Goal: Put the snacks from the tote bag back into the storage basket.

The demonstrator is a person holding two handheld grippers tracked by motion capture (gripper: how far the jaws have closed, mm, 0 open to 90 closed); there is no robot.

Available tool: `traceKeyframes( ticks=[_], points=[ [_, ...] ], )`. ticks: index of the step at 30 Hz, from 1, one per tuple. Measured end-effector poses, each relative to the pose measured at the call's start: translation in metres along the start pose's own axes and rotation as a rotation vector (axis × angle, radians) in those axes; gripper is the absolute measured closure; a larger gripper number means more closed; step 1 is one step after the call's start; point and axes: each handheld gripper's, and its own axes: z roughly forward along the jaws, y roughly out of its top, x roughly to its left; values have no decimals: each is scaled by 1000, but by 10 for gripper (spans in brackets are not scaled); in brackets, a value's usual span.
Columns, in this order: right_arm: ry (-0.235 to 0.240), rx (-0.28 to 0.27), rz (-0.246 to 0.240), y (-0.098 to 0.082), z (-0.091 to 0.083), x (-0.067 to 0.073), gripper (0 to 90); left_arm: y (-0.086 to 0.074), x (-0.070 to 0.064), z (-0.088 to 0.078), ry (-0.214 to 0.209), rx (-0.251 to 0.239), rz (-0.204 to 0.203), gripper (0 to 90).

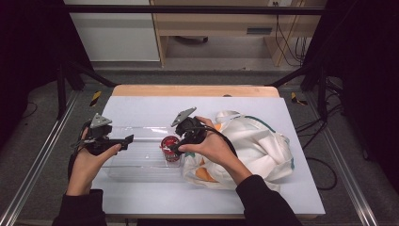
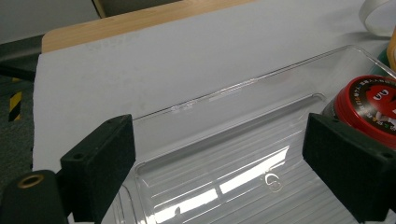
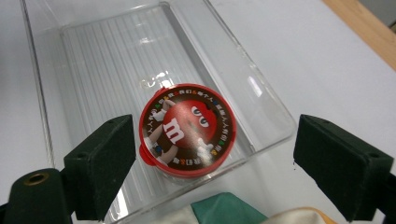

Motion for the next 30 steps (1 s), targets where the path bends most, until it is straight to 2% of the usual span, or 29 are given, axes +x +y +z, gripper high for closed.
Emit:
traceKeyframes(
  ticks=[14, 20, 30],
  points=[
    [-68, -65, 40, -20, -45, -13, 120, 0, -2, 1, -5, 4, 11, 92],
    [-103, -101, 86, -38, -66, -20, 114, 0, -3, 1, -4, 3, 13, 92],
    [-168, -124, 147, -74, -94, -27, 108, 0, -5, 1, -6, 9, 20, 91]
  ],
)
